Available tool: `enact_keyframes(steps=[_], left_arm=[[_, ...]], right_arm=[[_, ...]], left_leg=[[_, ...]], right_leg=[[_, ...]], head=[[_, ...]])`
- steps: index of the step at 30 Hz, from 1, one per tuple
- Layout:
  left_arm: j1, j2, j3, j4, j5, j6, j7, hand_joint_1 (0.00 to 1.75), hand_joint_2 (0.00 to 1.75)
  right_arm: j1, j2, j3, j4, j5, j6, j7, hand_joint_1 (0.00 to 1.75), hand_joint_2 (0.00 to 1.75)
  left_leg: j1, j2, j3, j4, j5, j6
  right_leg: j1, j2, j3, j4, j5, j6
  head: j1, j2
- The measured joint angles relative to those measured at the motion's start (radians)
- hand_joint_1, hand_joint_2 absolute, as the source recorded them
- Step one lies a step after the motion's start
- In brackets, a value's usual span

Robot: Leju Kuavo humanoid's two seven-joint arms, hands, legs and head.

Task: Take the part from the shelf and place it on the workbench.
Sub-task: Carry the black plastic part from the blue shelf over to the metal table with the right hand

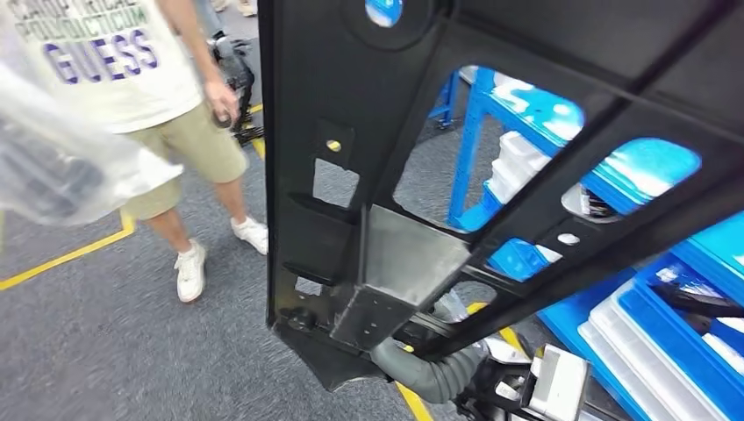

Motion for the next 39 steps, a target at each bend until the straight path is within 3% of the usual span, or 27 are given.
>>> enact_keyframes(steps=[2,4,6,7,9,10,12,13,14,16,18,20,22,24,25,26,27,29,31,33,35,37,39], left_arm=[[0.0,0.001,0.001,0.0,-0.001,0.001,0.0,0.0,1.75],[0.001,0.002,0.001,0.0,-0.003,0.001,0.001,0.0,1.75],[-0.002,0.003,0.002,0.0,-0.005,0.0,0.001,0.0,1.75],[-0.005,0.002,0.002,0.0,-0.005,0.0,0.001,0.0,1.75],[-0.011,0.001,0.004,0.0,-0.006,-0.001,0.001,0.0,1.75],[-0.012,0.0,0.005,0.0,-0.006,-0.001,0.002,0.0,1.75],[-0.007,0.0,0.005,0.0,-0.006,-0.001,0.003,0.0,1.75],[-0.004,0.0,0.005,0.0,-0.007,-0.001,0.005,0.0,1.75],[-0.002,0.0,0.005,0.0,-0.007,-0.001,0.005,0.0,1.75],[0.001,0.0,0.005,0.0,-0.009,-0.001,0.006,0.0,1.75],[0.004,-0.001,0.005,0.0,-0.009,0.0,0.007,0.0,1.75],[0.007,-0.001,0.005,0.0,-0.01,0.001,0.01,0.0,1.75],[0.007,-0.003,0.005,0.001,-0.013,-0.001,0.015,0.0,1.75],[0.007,-0.006,0.005,0.001,-0.015,-0.002,0.018,0.0,1.75],[0.007,-0.008,0.005,0.001,-0.015,-0.002,0.018,0.0,1.75],[0.007,-0.009,0.005,0.001,-0.015,-0.002,0.018,0.0,1.75],[0.007,-0.009,0.005,0.001,-0.014,-0.002,0.018,0.0,1.75],[0.007,-0.009,0.005,0.001,-0.013,-0.002,0.019,0.0,1.75],[0.007,-0.01,0.005,0.001,-0.011,-0.004,0.02,0.0,1.75],[0.008,-0.01,0.006,0.001,-0.009,-0.006,0.022,0.0,1.75],[0.007,-0.011,0.006,0.001,-0.009,-0.007,0.024,0.0,1.75],[0.002,-0.013,0.007,0.001,-0.009,-0.008,0.025,0.0,1.75],[-0.005,-0.016,0.008,0.001,-0.009,-0.008,0.025,0.0,1.75]], right_arm=[[0.002,0.0,0.0,-0.002,0.0,0.0,-0.001,1.75,1.75],[0.002,0.0,0.0,-0.003,0.0,0.0,-0.002,1.75,1.75],[0.003,0.001,0.0,-0.006,0.0,0.0,-0.004,1.75,1.75],[0.005,0.0,0.0,-0.007,0.0,-0.001,-0.004,1.75,1.75],[0.009,0.0,0.0,-0.008,0.0,-0.001,-0.004,1.75,1.75],[0.01,0.0,0.0,-0.008,0.0,-0.001,-0.004,1.75,1.75],[0.01,0.0,0.0,-0.009,0.0,-0.001,-0.004,1.75,1.75],[0.01,0.0,-0.001,-0.009,0.0,-0.001,-0.004,1.75,1.75],[0.011,0.001,-0.001,-0.009,0.0,-0.001,-0.004,1.75,1.75],[0.012,0.001,0.0,-0.009,-0.001,-0.002,-0.002,1.75,1.75],[0.013,0.001,0.0,-0.01,-0.001,-0.005,0.005,1.75,1.75],[0.015,0.001,-0.001,-0.012,0.0,-0.009,0.012,1.75,1.75],[0.02,0.0,-0.001,-0.013,0.004,-0.014,0.022,1.75,1.75],[0.028,0.0,-0.001,-0.014,0.008,-0.018,0.033,1.75,1.75],[0.031,-0.001,-0.001,-0.014,0.009,-0.02,0.037,1.75,1.75],[0.032,-0.001,-0.001,-0.014,0.01,-0.021,0.04,1.75,1.75],[0.033,-0.002,-0.001,-0.015,0.01,-0.021,0.042,1.75,1.75],[0.032,-0.004,-0.001,-0.016,0.011,-0.021,0.046,1.75,1.75],[0.031,-0.005,-0.001,-0.02,0.014,-0.021,0.054,1.75,1.75],[0.027,-0.006,-0.001,-0.023,0.02,-0.021,0.066,1.75,1.75],[0.023,-0.007,-0.002,-0.027,0.027,-0.021,0.077,1.75,1.75],[0.019,-0.007,-0.002,-0.035,0.032,-0.022,0.086,1.75,1.75],[0.017,-0.008,-0.002,-0.04,0.035,-0.023,0.097,1.75,1.75]], left_leg=[[0.002,-0.014,-0.012,0.005,0.001,-0.006],[0.001,0.017,-0.025,0.028,-0.012,-0.013],[0.001,0.076,-0.071,0.129,-0.061,-0.022],[0.003,0.094,-0.107,0.203,-0.092,-0.026],[0.006,0.105,-0.162,0.313,-0.126,-0.027],[0.006,0.107,-0.162,0.313,-0.117,-0.025],[0.0,0.122,-0.101,0.196,-0.055,-0.013],[-0.007,0.146,-0.061,0.12,-0.029,-0.006],[-0.016,0.168,-0.03,0.058,-0.013,0.001],[-0.032,0.19,-0.011,0.008,-0.011,0.009],[-0.032,0.166,-0.004,-0.009,-0.006,0.015],[-0.024,0.14,0.02,-0.033,0.003,0.022],[-0.018,0.114,0.035,-0.043,0.006,0.028],[-0.015,0.084,0.037,-0.042,0.005,0.031],[-0.013,0.068,0.038,-0.041,0.003,0.03],[-0.01,0.051,0.041,-0.04,0.001,0.027],[-0.006,0.035,0.044,-0.036,-0.003,0.022],[-0.001,0.008,0.038,-0.018,-0.017,0.008],[0.001,-0.011,0.025,-0.005,-0.025,-0.001],[0.003,-0.024,0.018,-0.002,-0.027,-0.004],[0.003,0.01,0.003,0.035,-0.048,-0.01],[0.003,0.073,-0.054,0.151,-0.101,-0.021],[0.008,0.1,-0.126,0.286,-0.147,-0.027]], right_leg=[[0.004,-0.017,-0.005,0.003,0.0,-0.018],[0.006,-0.038,-0.003,0.002,0.001,-0.029],[0.009,-0.062,0.0,0.0,-0.001,-0.037],[0.011,-0.076,0.001,0.0,-0.003,-0.04],[0.016,-0.106,0.003,0.0,-0.007,-0.043],[0.018,-0.12,0.005,0.0,-0.01,-0.044],[0.021,-0.143,0.013,0.0,-0.016,-0.044],[0.022,-0.153,0.018,-0.001,-0.019,-0.043],[0.022,-0.161,0.021,-0.003,-0.021,-0.042],[0.023,-0.181,0.022,-0.007,-0.024,-0.037],[0.022,-0.194,0.03,-0.01,-0.029,-0.029],[0.021,-0.149,0.027,0.023,-0.051,-0.024],[0.021,-0.088,-0.026,0.135,-0.103,-0.021],[0.021,-0.073,-0.1,0.25,-0.137,-0.019],[0.02,-0.072,-0.118,0.264,-0.127,-0.017],[0.019,-0.071,-0.115,0.237,-0.095,-0.015],[0.015,-0.064,-0.093,0.173,-0.049,-0.011],[0.006,-0.022,-0.042,0.046,0.014,-0.004],[0.005,0.0,-0.025,0.001,0.024,-0.009],[0.007,-0.025,-0.026,0.0,0.023,-0.024],[0.006,-0.048,-0.019,-0.002,0.02,-0.035],[0.008,-0.074,-0.013,-0.004,0.015,-0.043],[0.014,-0.104,-0.009,-0.004,0.008,-0.046]], head=[[0.002,0.0],[-0.001,0.0],[-0.004,0.0],[-0.005,0.0],[-0.006,0.0],[-0.006,0.0],[-0.006,0.0],[-0.006,0.0],[-0.006,0.0],[-0.005,0.0],[-0.005,0.0],[-0.005,0.0],[-0.003,0.0],[-0.002,0.0],[-0.002,0.0],[-0.002,0.0],[-0.002,0.0],[-0.001,0.0],[-0.001,0.0],[-0.002,0.0],[-0.003,0.0],[-0.007,0.0],[-0.008,0.0]])
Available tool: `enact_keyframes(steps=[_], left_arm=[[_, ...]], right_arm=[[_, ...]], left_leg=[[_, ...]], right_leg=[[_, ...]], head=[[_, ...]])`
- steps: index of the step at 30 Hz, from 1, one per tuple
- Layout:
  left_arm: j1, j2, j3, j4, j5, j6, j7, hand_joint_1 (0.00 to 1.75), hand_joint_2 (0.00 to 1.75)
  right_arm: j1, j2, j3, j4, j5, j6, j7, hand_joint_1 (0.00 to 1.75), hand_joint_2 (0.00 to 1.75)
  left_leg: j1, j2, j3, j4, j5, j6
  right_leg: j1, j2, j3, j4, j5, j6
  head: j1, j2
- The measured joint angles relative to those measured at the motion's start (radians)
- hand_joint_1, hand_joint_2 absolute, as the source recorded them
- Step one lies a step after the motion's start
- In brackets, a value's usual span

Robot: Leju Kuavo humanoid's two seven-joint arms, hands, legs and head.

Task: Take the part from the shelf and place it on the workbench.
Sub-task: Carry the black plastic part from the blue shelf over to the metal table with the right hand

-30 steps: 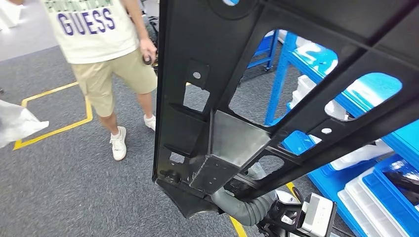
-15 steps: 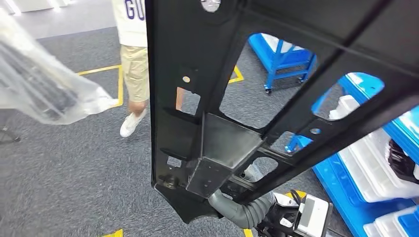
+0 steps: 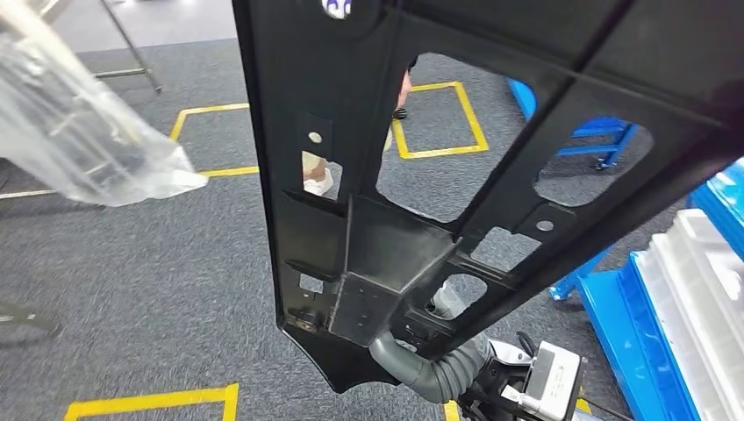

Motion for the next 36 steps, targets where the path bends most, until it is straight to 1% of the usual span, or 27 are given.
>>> enact_keyframes(steps=[1,2,3,5,7,9,10,12,13,14,15,16,17,18,20,21,22,23,24,25,27,29,31,32,33,34,36], left_arm=[[-0.002,-0.002,0.001,0.0,0.0,0.0,0.0,0.0,1.75],[-0.002,-0.003,0.001,0.0,-0.001,-0.002,0.0,0.0,1.75],[0.0,-0.004,0.001,0.0,-0.002,-0.005,0.0,0.0,1.75],[0.005,-0.004,0.001,0.0,-0.003,-0.011,-0.001,0.0,1.75],[0.008,-0.004,0.001,0.0,-0.003,-0.01,-0.004,0.0,1.75],[0.01,-0.004,0.001,0.0,-0.001,-0.002,-0.006,0.0,1.75],[0.011,-0.004,0.001,0.0,0.001,0.003,-0.005,0.0,1.75],[0.013,-0.003,0.001,0.0,0.002,0.012,-0.001,0.0,1.75],[0.013,-0.002,0.001,0.0,0.003,0.014,0.001,0.0,1.75],[0.013,-0.001,0.001,0.001,0.003,0.014,0.003,0.0,1.75],[0.013,-0.001,0.001,0.001,0.001,0.013,0.004,0.0,1.75],[0.014,-0.001,0.001,0.001,-0.001,0.011,0.004,0.0,1.75],[0.015,-0.001,0.001,0.001,-0.004,0.008,0.004,0.0,1.75],[0.015,-0.001,0.0,0.001,-0.007,0.007,0.004,0.0,1.75],[0.016,0.0,0.0,0.001,-0.009,0.008,0.004,0.0,1.75],[0.016,0.001,0.0,0.001,-0.007,0.009,0.004,0.0,1.75],[0.016,0.002,0.0,0.001,-0.006,0.011,0.004,0.0,1.75],[0.016,0.004,0.0,0.001,-0.005,0.013,0.004,0.0,1.75],[0.016,0.006,0.0,0.001,-0.005,0.014,0.004,0.0,1.75],[0.016,0.008,0.0,0.001,-0.005,0.015,0.004,0.0,1.75],[0.015,0.011,-0.001,0.001,-0.009,0.015,0.004,0.0,1.75],[0.008,0.012,-0.002,0.001,-0.011,0.014,0.004,0.0,1.75],[0.0,0.012,-0.002,0.001,-0.012,0.013,0.004,0.0,1.75],[-0.002,0.012,-0.002,0.001,-0.012,0.013,0.004,0.0,1.75],[-0.001,0.012,-0.002,0.001,-0.012,0.013,0.005,0.0,1.75],[0.002,0.013,-0.002,0.001,-0.012,0.013,0.007,0.0,1.75],[0.007,0.015,-0.003,0.001,-0.012,0.012,0.012,0.0,1.75]], right_arm=[[-0.001,0.0,0.0,-0.001,0.002,-0.001,0.004,1.75,1.75],[-0.001,0.0,0.0,-0.002,0.003,-0.003,0.007,1.75,1.75],[-0.002,0.0,0.0,-0.004,0.004,-0.004,0.008,1.75,1.75],[-0.004,-0.001,0.0,-0.008,0.004,-0.007,0.008,1.75,1.75],[-0.004,-0.001,0.0,-0.01,-0.001,-0.008,0.003,1.75,1.75],[-0.003,-0.001,0.001,-0.01,-0.014,-0.008,-0.01,1.75,1.75],[-0.003,-0.001,0.001,-0.01,-0.023,-0.007,-0.019,1.75,1.75],[-0.001,-0.001,0.0,-0.01,-0.038,-0.004,-0.039,1.75,1.75],[0.003,-0.001,0.0,-0.01,-0.044,-0.002,-0.048,1.75,1.75],[0.007,-0.002,0.0,-0.009,-0.049,0.0,-0.056,1.75,1.75],[0.012,-0.002,0.0,-0.008,-0.053,0.003,-0.062,1.75,1.75],[0.017,-0.002,0.0,-0.007,-0.056,0.006,-0.067,1.75,1.75],[0.021,-0.002,0.0,-0.006,-0.059,0.008,-0.072,1.75,1.75],[0.023,-0.003,0.0,-0.005,-0.061,0.009,-0.075,1.75,1.75],[0.025,-0.003,0.0,-0.004,-0.064,0.012,-0.081,1.75,1.75],[0.025,-0.004,0.0,-0.003,-0.065,0.012,-0.084,1.75,1.75],[0.027,-0.004,0.0,-0.002,-0.067,0.012,-0.088,1.75,1.75],[0.03,-0.004,0.0,-0.001,-0.068,0.012,-0.093,1.75,1.75],[0.032,-0.004,0.0,0.0,-0.068,0.012,-0.099,1.75,1.75],[0.035,-0.004,0.0,0.001,-0.069,0.011,-0.105,1.75,1.75],[0.038,-0.003,-0.001,0.003,-0.07,0.01,-0.117,1.75,1.75],[0.043,-0.003,-0.002,0.004,-0.069,0.01,-0.126,1.75,1.75],[0.049,-0.003,-0.003,0.005,-0.069,0.01,-0.13,1.75,1.75],[0.051,-0.003,-0.004,0.005,-0.069,0.01,-0.13,1.75,1.75],[0.052,-0.003,-0.005,0.005,-0.069,0.01,-0.13,1.75,1.75],[0.053,-0.003,-0.006,0.005,-0.069,0.01,-0.131,1.75,1.75],[0.053,-0.003,-0.01,0.005,-0.067,0.01,-0.132,1.75,1.75]], left_leg=[[0.001,0.003,-0.016,0.026,0.0,0.001],[0.001,0.006,-0.012,0.013,0.02,0.003],[0.0,0.014,0.013,-0.044,0.057,0.008],[-0.013,0.062,0.082,-0.193,0.124,0.02],[-0.028,0.098,0.112,-0.268,0.141,0.028],[-0.034,0.081,0.115,-0.28,0.137,0.033],[-0.032,0.066,0.12,-0.287,0.139,0.036],[-0.024,0.039,0.137,-0.301,0.143,0.046],[-0.021,0.026,0.143,-0.304,0.144,0.05],[-0.019,0.013,0.146,-0.304,0.143,0.054],[-0.018,-0.003,0.148,-0.304,0.142,0.056],[-0.018,-0.02,0.15,-0.304,0.14,0.056],[-0.017,-0.037,0.153,-0.303,0.139,0.056],[-0.016,-0.054,0.157,-0.302,0.136,0.053],[-0.013,-0.086,0.163,-0.295,0.127,0.043],[-0.013,-0.098,0.162,-0.291,0.122,0.038],[-0.012,-0.109,0.159,-0.288,0.118,0.034],[-0.012,-0.118,0.155,-0.286,0.116,0.031],[-0.011,-0.126,0.152,-0.287,0.115,0.029],[-0.01,-0.122,0.151,-0.284,0.113,0.026],[-0.012,-0.075,0.132,-0.24,0.089,0.016],[-0.01,-0.017,0.07,-0.116,0.034,0.004],[-0.006,0.002,0.006,0.002,-0.003,-0.003],[-0.004,0.005,-0.001,0.011,0.005,-0.003],[-0.004,0.009,0.014,-0.022,0.031,-0.001],[-0.006,0.02,0.046,-0.089,0.069,0.004],[-0.017,0.066,0.112,-0.228,0.122,0.018]], right_leg=[[0.002,-0.014,0.003,0.0,-0.004,0.0],[0.004,-0.027,0.008,0.0,-0.008,0.001],[0.006,-0.039,0.014,0.0,-0.012,0.002],[0.01,-0.058,0.026,-0.001,-0.022,0.005],[0.013,-0.076,0.03,-0.003,-0.028,0.011],[0.014,-0.099,0.035,-0.007,-0.033,0.02],[0.012,-0.093,0.04,-0.004,-0.038,0.025],[0.008,-0.041,0.023,0.049,-0.069,0.031],[0.006,-0.004,-0.007,0.109,-0.095,0.031],[0.006,0.018,-0.048,0.181,-0.123,0.032],[0.006,0.026,-0.09,0.247,-0.142,0.033],[0.005,0.029,-0.121,0.288,-0.145,0.034],[0.005,0.03,-0.133,0.288,-0.125,0.036],[0.003,0.033,-0.123,0.244,-0.086,0.037],[-0.005,0.069,-0.069,0.099,0.0,0.041],[-0.009,0.088,-0.047,0.043,0.025,0.041],[-0.011,0.102,-0.035,0.013,0.034,0.039],[-0.01,0.103,-0.032,0.005,0.031,0.035],[-0.009,0.09,-0.032,0.004,0.031,0.029],[-0.008,0.08,-0.03,0.003,0.03,0.023],[-0.009,0.056,-0.025,0.001,0.027,0.012],[-0.007,0.028,-0.02,0.001,0.022,0.006],[-0.005,-0.003,-0.016,0.001,0.016,0.004],[-0.004,-0.017,-0.013,0.001,0.012,0.004],[-0.003,-0.03,-0.008,0.001,0.009,0.005],[-0.002,-0.041,-0.002,0.001,0.005,0.006],[0.002,-0.061,0.009,-0.001,-0.002,0.01]], head=[[0.0,0.0],[0.0,0.0],[0.0,0.0],[0.0,0.0],[0.001,0.0],[0.001,0.0],[0.001,0.0],[0.002,0.0],[0.004,0.0],[0.005,0.0],[0.006,0.0],[0.006,0.0],[0.006,0.0],[0.006,0.0],[0.006,0.0],[0.006,0.0],[0.006,0.0],[0.005,0.0],[0.005,0.0],[0.005,0.0],[0.003,0.0],[0.0,0.0],[0.0,0.0],[0.0,0.0],[0.0,0.0],[0.0,0.0],[0.0,0.0]])
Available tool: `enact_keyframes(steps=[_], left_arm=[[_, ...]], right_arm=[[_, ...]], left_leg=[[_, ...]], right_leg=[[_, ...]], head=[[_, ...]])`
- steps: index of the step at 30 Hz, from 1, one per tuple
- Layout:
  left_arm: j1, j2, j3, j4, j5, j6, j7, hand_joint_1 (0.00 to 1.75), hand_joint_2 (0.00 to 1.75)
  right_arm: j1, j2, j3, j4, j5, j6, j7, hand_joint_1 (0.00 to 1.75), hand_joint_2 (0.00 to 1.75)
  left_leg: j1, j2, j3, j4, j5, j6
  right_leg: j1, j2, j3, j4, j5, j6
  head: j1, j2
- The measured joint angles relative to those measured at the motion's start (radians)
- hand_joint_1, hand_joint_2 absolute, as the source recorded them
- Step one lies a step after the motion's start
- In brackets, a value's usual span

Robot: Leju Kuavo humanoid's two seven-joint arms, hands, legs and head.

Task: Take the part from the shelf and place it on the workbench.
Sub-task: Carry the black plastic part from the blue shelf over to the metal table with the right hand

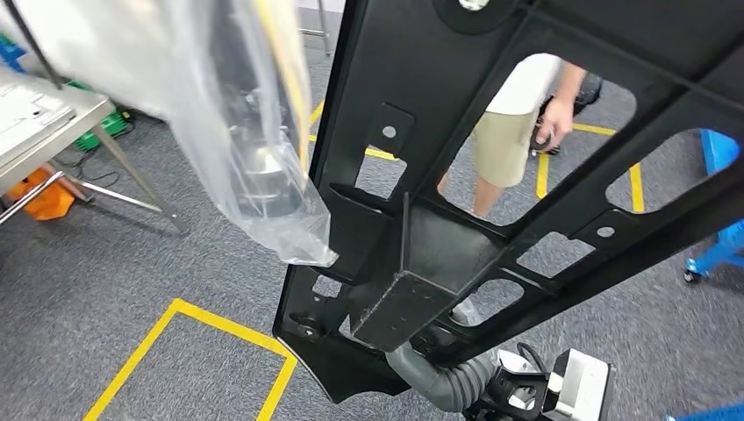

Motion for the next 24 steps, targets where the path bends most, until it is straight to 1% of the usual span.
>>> enact_keyframes(steps=[1,2,3,4,5,6,7,8,9,10,11,12,13,14,15,16,17,18,19,20,21,22,23,24], left_arm=[[0.002,0.001,0.0,0.0,0.0,0.0,0.002,0.0,1.75],[0.002,0.002,0.0,0.0,-0.001,0.0,0.003,0.0,1.75],[0.003,0.003,-0.001,0.0,-0.001,0.0,0.003,0.0,1.75],[0.003,0.004,-0.001,0.0,-0.001,0.0,0.003,0.0,1.75],[0.004,0.005,-0.001,0.0,-0.001,0.0,0.004,0.0,1.75],[0.004,0.007,-0.001,0.0,-0.002,0.0,0.004,0.0,1.75],[0.005,0.007,-0.001,0.0,-0.002,0.0,0.005,0.0,1.75],[0.004,0.008,-0.001,0.0,-0.002,0.0,0.005,0.0,1.75],[0.004,0.008,-0.001,0.0,-0.002,-0.001,0.005,0.0,1.75],[0.004,0.008,-0.001,0.0,-0.003,-0.001,0.005,0.0,1.75],[0.004,0.007,-0.001,0.0,-0.003,-0.002,0.005,0.0,1.75],[0.005,0.007,-0.001,0.0,-0.003,-0.003,0.005,0.0,1.75],[0.007,0.007,-0.001,0.0,-0.003,-0.003,0.006,0.0,1.75],[0.008,0.007,-0.001,0.0,-0.003,-0.003,0.006,0.0,1.75],[0.008,0.008,-0.001,0.0,-0.003,-0.003,0.006,0.0,1.75],[0.008,0.008,-0.001,0.0,-0.003,-0.003,0.006,0.0,1.75],[0.008,0.008,-0.001,0.0,-0.003,-0.003,0.006,0.0,1.75],[0.008,0.008,-0.001,0.0,-0.003,-0.003,0.006,0.0,1.75],[0.009,0.009,-0.001,0.0,-0.003,-0.003,0.006,0.0,1.75],[0.01,0.01,-0.001,0.001,-0.003,-0.003,0.006,0.0,1.75],[0.01,0.011,-0.001,0.001,-0.003,-0.003,0.006,0.0,1.75],[0.008,0.013,-0.001,0.001,-0.003,-0.003,0.007,0.0,1.75],[0.005,0.013,-0.001,0.001,-0.003,-0.003,0.007,0.0,1.75],[0.0,0.014,-0.001,0.001,-0.002,-0.003,0.007,0.0,1.75]], right_arm=[[0.0,0.0,-0.002,0.0,0.001,0.0,-0.001,1.75,1.75],[0.001,0.0,-0.003,0.0,0.004,0.0,-0.002,1.75,1.75],[0.001,0.0,-0.004,0.0,0.006,-0.001,-0.002,1.75,1.75],[0.001,0.0,-0.005,0.0,0.008,-0.001,-0.001,1.75,1.75],[0.0,0.0,-0.005,-0.001,0.011,-0.002,0.0,1.75,1.75],[0.0,-0.001,-0.006,-0.001,0.012,-0.002,0.001,1.75,1.75],[0.0,-0.001,-0.007,-0.001,0.014,-0.003,0.002,1.75,1.75],[0.002,-0.001,-0.007,-0.001,0.016,-0.004,0.003,1.75,1.75],[0.004,-0.001,-0.007,-0.002,0.017,-0.005,0.004,1.75,1.75],[0.006,-0.001,-0.008,-0.002,0.019,-0.006,0.004,1.75,1.75],[0.007,-0.001,-0.008,-0.002,0.021,-0.006,0.005,1.75,1.75],[0.008,-0.001,-0.008,-0.002,0.022,-0.007,0.006,1.75,1.75],[0.008,-0.001,-0.008,-0.002,0.023,-0.008,0.006,1.75,1.75],[0.008,-0.001,-0.008,-0.002,0.023,-0.008,0.007,1.75,1.75],[0.008,-0.001,-0.008,-0.002,0.023,-0.008,0.008,1.75,1.75],[0.008,-0.001,-0.008,-0.002,0.023,-0.008,0.008,1.75,1.75],[0.007,-0.001,-0.008,-0.002,0.023,-0.008,0.008,1.75,1.75],[0.007,-0.001,-0.008,-0.002,0.024,-0.008,0.009,1.75,1.75],[0.006,-0.001,-0.008,-0.002,0.024,-0.008,0.009,1.75,1.75],[0.005,-0.001,-0.008,-0.002,0.024,-0.008,0.009,1.75,1.75],[0.005,-0.001,-0.009,-0.003,0.025,-0.008,0.009,1.75,1.75],[0.005,0.0,-0.009,-0.004,0.026,-0.008,0.009,1.75,1.75],[0.006,0.0,-0.009,-0.005,0.028,-0.009,0.009,1.75,1.75],[0.006,0.0,-0.01,-0.005,0.029,-0.01,0.009,1.75,1.75]], left_leg=[[-0.007,0.017,0.016,-0.039,0.009,0.006],[-0.013,0.024,0.02,-0.054,0.008,0.011],[-0.016,0.013,0.018,-0.058,0.007,0.015],[-0.012,0.001,0.023,-0.064,0.01,0.018],[-0.008,-0.012,0.03,-0.072,0.013,0.022],[-0.004,-0.024,0.039,-0.079,0.017,0.026],[0.001,-0.035,0.047,-0.085,0.02,0.03],[0.001,-0.047,0.05,-0.087,0.019,0.033],[0.002,-0.06,0.051,-0.086,0.018,0.035],[0.003,-0.075,0.053,-0.086,0.017,0.036],[0.004,-0.091,0.054,-0.085,0.016,0.035],[0.005,-0.108,0.057,-0.084,0.014,0.033],[0.008,-0.124,0.061,-0.081,0.01,0.03],[0.01,-0.139,0.063,-0.077,0.005,0.025],[0.011,-0.153,0.063,-0.071,-0.001,0.019],[0.011,-0.164,0.06,-0.067,-0.006,0.014],[0.011,-0.173,0.055,-0.065,-0.009,0.01],[0.011,-0.182,0.052,-0.064,-0.01,0.007],[0.013,-0.183,0.05,-0.064,-0.012,0.005],[0.013,-0.168,0.048,-0.056,-0.016,0.001],[0.012,-0.142,0.039,-0.034,-0.028,-0.004],[0.011,-0.11,0.018,0.011,-0.049,-0.011],[0.011,-0.082,-0.015,0.075,-0.077,-0.017],[0.013,-0.069,-0.054,0.148,-0.106,-0.021]], right_leg=[[0.001,-0.009,0.003,-0.001,-0.003,0.004],[0.002,-0.019,0.004,-0.002,-0.005,0.008],[0.003,-0.03,0.007,-0.004,-0.007,0.012],[0.002,-0.032,0.011,-0.005,-0.01,0.018],[0.001,-0.016,0.012,0.003,-0.017,0.022],[0.001,0.01,0.006,0.026,-0.032,0.025],[0.0,0.043,-0.015,0.074,-0.056,0.026],[0.0,0.07,-0.049,0.139,-0.085,0.027],[0.001,0.082,-0.089,0.208,-0.11,0.027],[0.001,0.088,-0.124,0.262,-0.123,0.029],[0.0,0.089,-0.143,0.28,-0.114,0.03],[-0.001,0.091,-0.141,0.257,-0.085,0.031],[-0.003,0.099,-0.119,0.196,-0.041,0.032],[-0.008,0.12,-0.088,0.121,-0.001,0.035],[-0.011,0.139,-0.061,0.058,0.026,0.036],[-0.013,0.154,-0.044,0.017,0.04,0.035],[-0.013,0.16,-0.037,0.001,0.039,0.032],[-0.01,0.151,-0.037,0.0,0.037,0.026],[-0.01,0.139,-0.037,-0.001,0.036,0.02],[-0.01,0.129,-0.034,-0.002,0.035,0.014],[-0.01,0.118,-0.031,-0.003,0.033,0.009],[-0.011,0.106,-0.027,-0.004,0.031,0.004],[-0.01,0.093,-0.024,-0.004,0.027,0.001],[-0.008,0.079,-0.021,-0.004,0.024,-0.001]], head=[[0.0,0.0],[0.0,0.0],[0.0,0.0],[0.001,0.0],[0.001,0.0],[0.001,0.0],[0.002,0.0],[0.003,0.0],[0.003,0.0],[0.003,0.0],[0.003,0.0],[0.003,0.0],[0.003,0.0],[0.003,0.0],[0.003,0.0],[0.003,0.0],[0.003,0.0],[0.002,0.0],[0.002,0.0],[0.002,0.0],[0.0,0.0],[-0.001,0.0],[-0.003,0.0],[-0.004,0.0]])
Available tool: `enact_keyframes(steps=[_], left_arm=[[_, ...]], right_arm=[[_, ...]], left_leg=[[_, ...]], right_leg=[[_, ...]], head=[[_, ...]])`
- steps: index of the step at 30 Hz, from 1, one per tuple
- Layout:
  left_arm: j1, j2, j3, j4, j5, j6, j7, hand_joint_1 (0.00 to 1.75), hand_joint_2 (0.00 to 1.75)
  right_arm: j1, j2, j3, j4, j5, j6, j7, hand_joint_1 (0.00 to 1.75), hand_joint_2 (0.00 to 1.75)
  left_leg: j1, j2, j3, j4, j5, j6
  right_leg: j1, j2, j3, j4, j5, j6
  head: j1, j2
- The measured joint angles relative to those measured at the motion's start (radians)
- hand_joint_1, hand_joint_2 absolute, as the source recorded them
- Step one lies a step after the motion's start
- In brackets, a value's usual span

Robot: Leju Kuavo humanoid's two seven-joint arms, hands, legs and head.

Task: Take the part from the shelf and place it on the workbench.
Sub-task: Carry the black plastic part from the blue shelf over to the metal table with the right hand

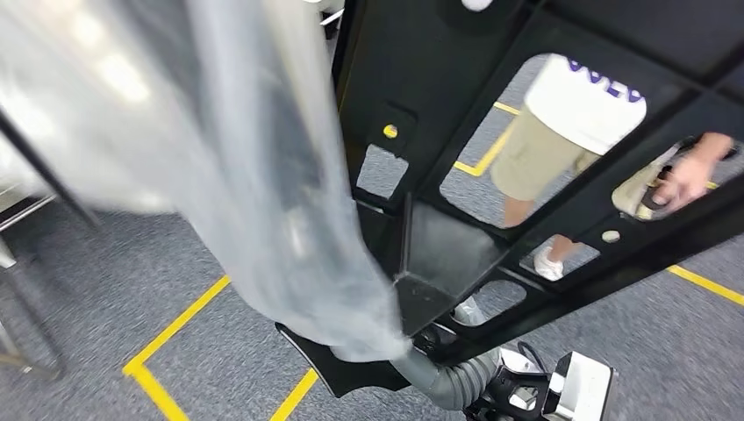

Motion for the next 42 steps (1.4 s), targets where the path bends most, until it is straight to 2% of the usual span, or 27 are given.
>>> enact_keyframes(steps=[2,3,4,6,8,10,11,13,15,16,17,18,20,22,24,25,26,28,30,32,33,34,35,37,39,41,42], left_arm=[[-0.008,0.002,0.001,0.0,0.0,0.0,0.0,0.0,1.75],[-0.009,0.002,0.001,0.0,0.0,0.0,0.0,0.0,1.75],[-0.008,0.002,0.001,0.0,0.0,0.0,0.001,0.0,1.75],[-0.002,0.003,0.0,0.0,0.0,0.0,0.004,0.0,1.75],[0.001,0.004,0.0,0.001,0.0,0.0,0.006,0.0,1.75],[0.001,0.005,0.0,0.001,-0.001,0.0,0.006,0.0,1.75],[0.002,0.005,-0.001,0.001,-0.001,0.0,0.006,0.0,1.75],[0.004,0.004,-0.001,0.001,-0.002,0.0,0.006,0.0,1.75],[0.004,0.004,-0.002,0.001,-0.003,-0.002,0.007,0.0,1.75],[0.004,0.003,-0.003,0.002,-0.002,-0.002,0.007,0.0,1.75],[0.004,0.002,-0.004,0.002,-0.003,-0.003,0.007,0.0,1.75],[0.005,0.002,-0.005,0.002,-0.003,-0.003,0.007,0.0,1.75],[0.005,0.001,-0.006,0.002,-0.003,-0.003,0.007,0.0,1.75],[0.004,0.002,-0.006,0.002,-0.003,-0.003,0.007,0.0,1.75],[0.002,0.002,-0.007,0.002,-0.003,-0.003,0.007,0.0,1.75],[0.002,0.002,-0.007,0.002,-0.003,-0.003,0.007,0.0,1.75],[0.003,0.002,-0.007,0.002,-0.003,-0.002,0.007,0.0,1.75],[0.002,0.002,-0.007,0.002,-0.003,-0.002,0.007,0.0,1.75],[-0.004,0.002,-0.007,0.002,-0.002,-0.001,0.005,0.0,1.75],[-0.012,0.003,-0.007,0.002,-0.002,0.0,0.003,0.0,1.75],[-0.015,0.003,-0.007,0.002,-0.001,0.0,0.002,0.0,1.75],[-0.016,0.003,-0.007,0.002,-0.002,0.0,0.002,0.0,1.75],[-0.013,0.003,-0.007,0.002,-0.002,-0.001,0.002,0.0,1.75],[-0.007,0.004,-0.008,0.002,-0.003,-0.002,0.003,0.0,1.75],[-0.004,0.004,-0.009,0.002,-0.003,-0.003,0.003,0.0,1.75],[-0.003,0.003,-0.009,0.002,-0.003,-0.003,0.002,0.0,1.75],[-0.002,0.003,-0.01,0.002,-0.003,-0.002,0.002,0.0,1.75]], right_arm=[[0.001,0.0,0.0,0.0,0.003,-0.002,0.0,1.75,1.75],[0.002,0.0,0.0,0.0,0.003,-0.003,0.0,1.75,1.75],[0.002,0.0,0.0,0.0,0.004,-0.004,0.0,1.75,1.75],[0.002,0.0,-0.001,-0.001,0.006,-0.005,0.0,1.75,1.75],[0.002,0.0,-0.002,-0.002,0.008,-0.005,0.0,1.75,1.75],[0.001,0.0,-0.002,-0.002,0.01,-0.005,0.0,1.75,1.75],[0.0,-0.001,-0.003,-0.002,0.01,-0.005,0.0,1.75,1.75],[-0.001,-0.001,-0.004,-0.004,0.01,-0.005,0.0,1.75,1.75],[0.002,-0.001,-0.005,-0.006,0.011,-0.005,0.0,1.75,1.75],[0.004,-0.001,-0.005,-0.006,0.011,-0.005,0.001,1.75,1.75],[0.006,-0.002,-0.005,-0.006,0.01,-0.005,0.001,1.75,1.75],[0.007,-0.002,-0.005,-0.006,0.01,-0.005,0.001,1.75,1.75],[0.007,-0.002,-0.005,-0.006,0.01,-0.005,0.001,1.75,1.75],[0.007,-0.002,-0.005,-0.006,0.01,-0.005,0.001,1.75,1.75],[0.007,-0.002,-0.005,-0.007,0.01,-0.005,0.001,1.75,1.75],[0.006,-0.002,-0.005,-0.008,0.01,-0.005,0.001,1.75,1.75],[0.005,-0.002,-0.005,-0.008,0.01,-0.005,0.001,1.75,1.75],[0.004,-0.002,-0.005,-0.009,0.01,-0.005,0.0,1.75,1.75],[0.004,-0.002,-0.006,-0.01,0.01,-0.005,0.0,1.75,1.75],[0.005,-0.003,-0.005,-0.01,0.01,-0.005,0.0,1.75,1.75],[0.006,-0.003,-0.005,-0.01,0.01,-0.005,0.001,1.75,1.75],[0.006,-0.003,-0.005,-0.01,0.01,-0.005,0.001,1.75,1.75],[0.005,-0.003,-0.005,-0.01,0.01,-0.005,0.001,1.75,1.75],[0.005,-0.003,-0.006,-0.01,0.011,-0.005,0.001,1.75,1.75],[0.004,-0.003,-0.006,-0.01,0.011,-0.005,0.003,1.75,1.75],[0.002,-0.003,-0.006,-0.01,0.012,-0.005,0.007,1.75,1.75],[0.001,-0.003,-0.006,-0.011,0.012,-0.005,0.008,1.75,1.75]], left_leg=[[0.002,0.006,-0.054,0.094,-0.023,-0.003],[0.002,0.008,-0.053,0.087,-0.006,-0.001],[0.002,0.015,-0.031,0.039,0.027,0.003],[-0.008,0.055,0.04,-0.113,0.097,0.02],[-0.02,0.087,0.076,-0.199,0.12,0.034],[-0.024,0.072,0.074,-0.208,0.117,0.038],[-0.02,0.059,0.08,-0.216,0.121,0.04],[-0.01,0.034,0.098,-0.233,0.128,0.047],[-0.004,0.01,0.108,-0.239,0.13,0.053],[-0.004,-0.004,0.108,-0.238,0.13,0.055],[-0.004,-0.019,0.109,-0.238,0.129,0.055],[-0.003,-0.035,0.111,-0.237,0.127,0.054],[0.001,-0.067,0.118,-0.232,0.119,0.047],[0.003,-0.095,0.117,-0.222,0.109,0.036],[0.003,-0.113,0.108,-0.217,0.103,0.027],[0.004,-0.12,0.104,-0.217,0.102,0.024],[0.006,-0.118,0.103,-0.216,0.1,0.021],[0.005,-0.073,0.086,-0.173,0.077,0.011],[0.005,-0.012,0.021,-0.046,0.02,0.0],[0.007,0.007,-0.051,0.083,-0.023,-0.005],[0.007,0.009,-0.063,0.101,-0.019,-0.004],[0.006,0.012,-0.051,0.073,0.006,-0.001],[0.005,0.022,-0.018,0.007,0.043,0.005],[-0.007,0.069,0.054,-0.144,0.105,0.022],[-0.019,0.094,0.077,-0.208,0.119,0.032],[-0.017,0.07,0.077,-0.214,0.121,0.036],[-0.014,0.059,0.082,-0.22,0.124,0.039]], right_leg=[[0.002,-0.029,0.007,0.0,-0.008,-0.001],[0.003,-0.042,0.013,0.0,-0.012,-0.001],[0.005,-0.054,0.02,0.0,-0.017,0.0],[0.01,-0.075,0.034,-0.001,-0.026,0.003],[0.014,-0.093,0.041,-0.004,-0.033,0.01],[0.015,-0.113,0.047,-0.009,-0.037,0.018],[0.015,-0.113,0.053,-0.01,-0.04,0.023],[0.015,-0.066,0.043,0.034,-0.067,0.03],[0.015,-0.006,-0.022,0.158,-0.121,0.033],[0.015,0.006,-0.062,0.224,-0.142,0.034],[0.014,0.009,-0.092,0.266,-0.146,0.035],[0.013,0.01,-0.106,0.27,-0.129,0.036],[0.007,0.023,-0.072,0.158,-0.044,0.039],[0.0,0.06,-0.021,0.031,0.014,0.041],[0.001,0.075,-0.008,-0.005,0.015,0.033],[0.003,0.065,-0.008,-0.007,0.016,0.025],[0.003,0.054,-0.007,-0.007,0.015,0.019],[0.002,0.032,-0.001,-0.009,0.013,0.007],[0.003,0.007,0.005,-0.01,0.007,0.0],[0.005,-0.023,0.01,-0.01,0.0,-0.002],[0.006,-0.037,0.014,-0.01,-0.004,-0.002],[0.007,-0.05,0.019,-0.01,-0.008,-0.001],[0.009,-0.062,0.026,-0.01,-0.012,0.0],[0.013,-0.084,0.038,-0.011,-0.021,0.005],[0.016,-0.104,0.044,-0.013,-0.028,0.013],[0.017,-0.117,0.049,-0.017,-0.033,0.023],[0.016,-0.102,0.052,-0.012,-0.039,0.028]], head=[[-0.001,0.0],[-0.001,0.0],[-0.001,0.0],[-0.001,0.0],[0.0,0.0],[0.0,0.0],[0.0,0.0],[0.001,0.0],[0.002,0.0],[0.003,0.0],[0.003,0.0],[0.003,0.0],[0.003,0.0],[0.003,0.0],[0.002,0.0],[0.002,0.0],[0.002,0.0],[0.0,0.0],[-0.004,0.0],[-0.005,0.0],[-0.005,0.0],[-0.005,0.0],[-0.005,0.0],[-0.005,0.0],[-0.004,0.0],[-0.004,0.0],[-0.004,0.0]])
